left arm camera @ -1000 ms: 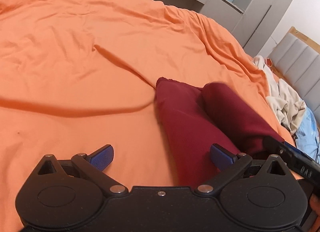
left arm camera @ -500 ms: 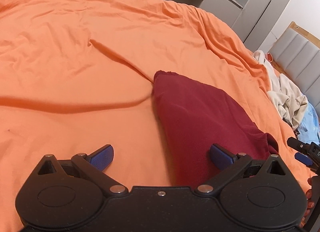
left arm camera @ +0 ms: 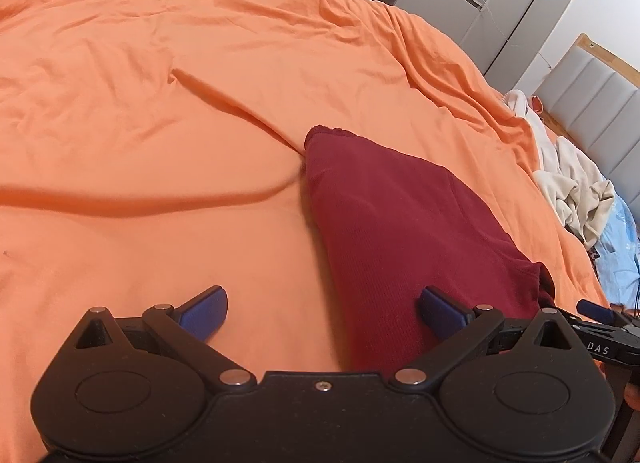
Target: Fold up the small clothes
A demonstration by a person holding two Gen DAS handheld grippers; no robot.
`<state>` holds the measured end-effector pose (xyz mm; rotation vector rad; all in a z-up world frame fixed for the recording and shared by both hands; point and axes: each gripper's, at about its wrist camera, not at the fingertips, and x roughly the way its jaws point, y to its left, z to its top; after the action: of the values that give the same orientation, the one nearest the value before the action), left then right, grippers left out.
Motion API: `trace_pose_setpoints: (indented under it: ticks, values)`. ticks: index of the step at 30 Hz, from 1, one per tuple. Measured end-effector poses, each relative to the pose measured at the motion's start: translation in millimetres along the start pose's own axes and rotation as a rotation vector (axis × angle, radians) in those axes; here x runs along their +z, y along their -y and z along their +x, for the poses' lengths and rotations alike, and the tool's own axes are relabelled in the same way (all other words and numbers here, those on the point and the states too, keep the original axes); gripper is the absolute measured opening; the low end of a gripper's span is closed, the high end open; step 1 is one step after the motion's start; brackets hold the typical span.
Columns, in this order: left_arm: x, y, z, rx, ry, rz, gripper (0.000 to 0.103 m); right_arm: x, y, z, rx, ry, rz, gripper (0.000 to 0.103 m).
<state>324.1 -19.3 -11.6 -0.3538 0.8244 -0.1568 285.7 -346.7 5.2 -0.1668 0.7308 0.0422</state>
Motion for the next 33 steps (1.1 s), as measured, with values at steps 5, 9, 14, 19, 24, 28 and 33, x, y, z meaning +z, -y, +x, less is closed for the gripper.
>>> trace_pose_setpoints:
  ticks: [5, 9, 14, 19, 24, 28, 33]
  values:
    - [-1, 0, 1, -0.004, -0.005, 0.005, 0.102, -1, 5, -11, 0.057, 0.018, -0.047, 0.103]
    - [-1, 1, 1, 0.001, -0.005, 0.006, 0.102, 4, 28, -27, 0.14, 0.107, 0.083, 0.103]
    - [-3, 1, 3, 0.003, -0.004, 0.016, 0.102, 5, 33, -26, 0.146, 0.151, 0.149, 0.103]
    - [-5, 2, 4, 0.005, -0.001, 0.023, 0.102, 2, 34, -13, 0.256, 0.15, 0.289, 0.102]
    - [-5, 2, 4, 0.006, 0.0, 0.023, 0.102, 5, 37, 8, 0.358, 0.144, 0.459, 0.086]
    - [-5, 2, 4, 0.006, 0.0, 0.024, 0.103, -2, 43, 21, 0.365, 0.097, 0.544, 0.061]
    - [-5, 3, 5, 0.006, -0.004, 0.028, 0.103, -10, 49, 29, 0.419, 0.06, 0.617, 0.032]
